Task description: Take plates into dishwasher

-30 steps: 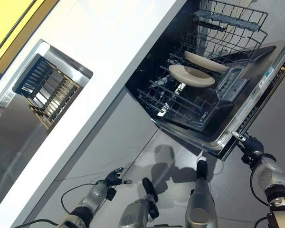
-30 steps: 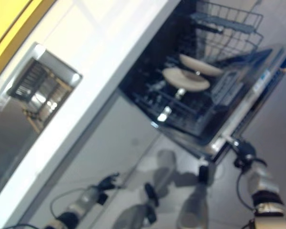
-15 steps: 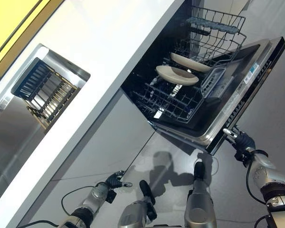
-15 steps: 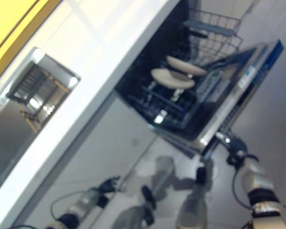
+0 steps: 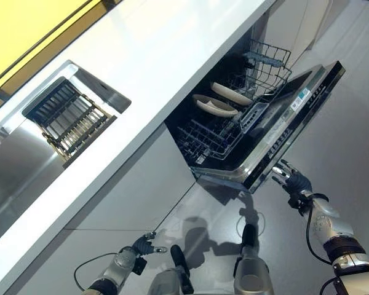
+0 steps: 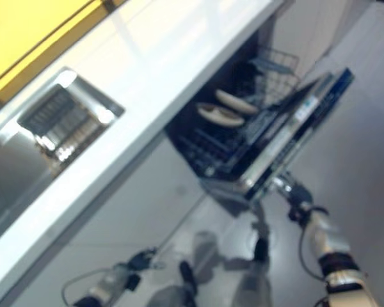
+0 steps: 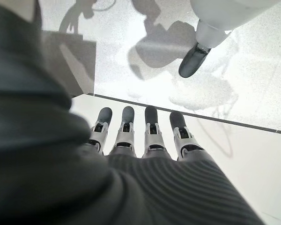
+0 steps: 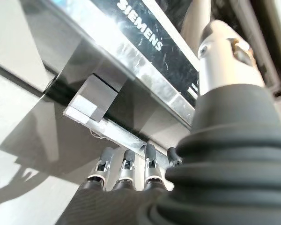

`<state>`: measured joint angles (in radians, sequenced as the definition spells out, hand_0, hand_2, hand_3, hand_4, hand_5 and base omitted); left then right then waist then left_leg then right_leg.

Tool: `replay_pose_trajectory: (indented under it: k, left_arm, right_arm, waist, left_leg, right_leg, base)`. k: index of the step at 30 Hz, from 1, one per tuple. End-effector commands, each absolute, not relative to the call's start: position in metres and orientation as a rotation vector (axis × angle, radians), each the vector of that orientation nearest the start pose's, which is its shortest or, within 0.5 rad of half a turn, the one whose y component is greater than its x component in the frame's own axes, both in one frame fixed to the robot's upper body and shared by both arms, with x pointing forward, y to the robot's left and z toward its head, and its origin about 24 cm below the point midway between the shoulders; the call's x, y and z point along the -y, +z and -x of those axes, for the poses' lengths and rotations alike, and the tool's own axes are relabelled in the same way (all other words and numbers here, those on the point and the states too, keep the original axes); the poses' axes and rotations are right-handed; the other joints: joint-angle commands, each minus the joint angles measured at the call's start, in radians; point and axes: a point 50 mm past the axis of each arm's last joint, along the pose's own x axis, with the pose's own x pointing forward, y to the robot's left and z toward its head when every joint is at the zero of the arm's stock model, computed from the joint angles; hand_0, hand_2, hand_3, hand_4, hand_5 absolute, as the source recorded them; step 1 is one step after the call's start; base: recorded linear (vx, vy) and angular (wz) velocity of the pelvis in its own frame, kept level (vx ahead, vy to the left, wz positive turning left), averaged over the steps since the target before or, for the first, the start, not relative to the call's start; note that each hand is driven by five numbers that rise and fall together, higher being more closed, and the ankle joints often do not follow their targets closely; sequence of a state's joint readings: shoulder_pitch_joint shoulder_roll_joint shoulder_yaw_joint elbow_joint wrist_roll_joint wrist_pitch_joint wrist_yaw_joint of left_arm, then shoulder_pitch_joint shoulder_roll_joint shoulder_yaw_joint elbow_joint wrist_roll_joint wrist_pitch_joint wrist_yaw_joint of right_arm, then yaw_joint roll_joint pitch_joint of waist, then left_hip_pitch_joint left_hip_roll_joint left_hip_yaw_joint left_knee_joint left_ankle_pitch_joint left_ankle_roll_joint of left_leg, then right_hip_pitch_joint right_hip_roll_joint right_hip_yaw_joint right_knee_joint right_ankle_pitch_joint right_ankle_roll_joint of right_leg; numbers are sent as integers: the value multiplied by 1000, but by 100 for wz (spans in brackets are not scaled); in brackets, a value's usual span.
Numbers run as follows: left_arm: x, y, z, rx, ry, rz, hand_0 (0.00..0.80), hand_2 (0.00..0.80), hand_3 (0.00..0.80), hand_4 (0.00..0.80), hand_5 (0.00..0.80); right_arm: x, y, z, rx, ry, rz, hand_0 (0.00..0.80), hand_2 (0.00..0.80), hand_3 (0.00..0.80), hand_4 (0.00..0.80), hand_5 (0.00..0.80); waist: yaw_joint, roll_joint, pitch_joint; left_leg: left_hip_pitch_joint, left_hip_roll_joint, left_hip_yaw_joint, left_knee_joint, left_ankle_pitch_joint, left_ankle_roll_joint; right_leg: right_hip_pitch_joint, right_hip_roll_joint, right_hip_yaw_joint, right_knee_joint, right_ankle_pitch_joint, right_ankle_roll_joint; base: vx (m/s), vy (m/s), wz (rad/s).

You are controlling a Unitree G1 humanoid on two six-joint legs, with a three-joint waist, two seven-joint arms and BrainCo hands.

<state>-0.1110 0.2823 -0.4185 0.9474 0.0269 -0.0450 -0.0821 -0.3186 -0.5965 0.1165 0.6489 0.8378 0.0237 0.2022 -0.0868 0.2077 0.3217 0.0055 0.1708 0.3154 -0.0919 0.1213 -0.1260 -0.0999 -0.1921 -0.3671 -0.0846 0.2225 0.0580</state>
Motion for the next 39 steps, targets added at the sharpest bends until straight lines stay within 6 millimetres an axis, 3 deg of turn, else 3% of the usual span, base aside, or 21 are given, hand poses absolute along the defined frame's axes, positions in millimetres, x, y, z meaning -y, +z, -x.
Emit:
replay_pose_trajectory:
  k: [1,27,31,34,37,39]
  left_arm:
    - [-202,-114,-203,-806,-357,-578,0,0,0,0,0]
    - [-212,-119,-188,-844,-339,-573,0,0,0,0,0]
    - [-216,-119,-187,-854,-308,-555,0,0,0,0,0]
    - [-222,-120,-182,-871,-272,-541,0,0,0,0,0]
    - [-229,-123,-173,-903,-233,-518,0,0,0,0,0]
    - [-233,-126,-166,-931,-209,-501,0,0,0,0,0]
  right_arm:
    - [164,105,-350,62,489,-403,0,0,0,0,0]
    - [161,87,-344,10,469,-418,0,0,0,0,0]
    - [159,79,-342,-22,468,-266,0,0,0,0,0]
    - [163,62,-333,-81,472,-88,0,0,0,0,0]
    - [176,32,-314,-206,422,14,0,0,0,0,0]
    - [195,0,-296,-332,332,133,0,0,0,0,0]
  waist:
    - [98,-52,-9]
    - [136,-86,-8]
    - [138,-99,-9]
    - [140,-122,-10]
    - [139,-152,-15]
    - [137,-170,-23]
  left_leg:
    - [-61,-10,-4,9,42,-8]
    - [-57,-30,-41,12,26,8]
    - [-54,-35,-45,9,21,13]
    - [-53,-36,-46,11,18,16]
    - [-47,-37,-51,17,10,23]
    - [-38,-37,-51,18,3,31]
  right_leg:
    - [49,-85,-8,174,-215,56]
    - [85,-97,-10,154,-198,75]
    - [90,-96,-7,142,-189,81]
    - [98,-94,-7,127,-177,86]
    - [113,-94,5,117,-171,94]
    - [130,-98,11,115,-170,104]
  base:
    - [60,9,8]
    - [49,24,14]
    - [42,59,3]
    - [43,65,0]
    - [60,112,3]
    - [73,152,19]
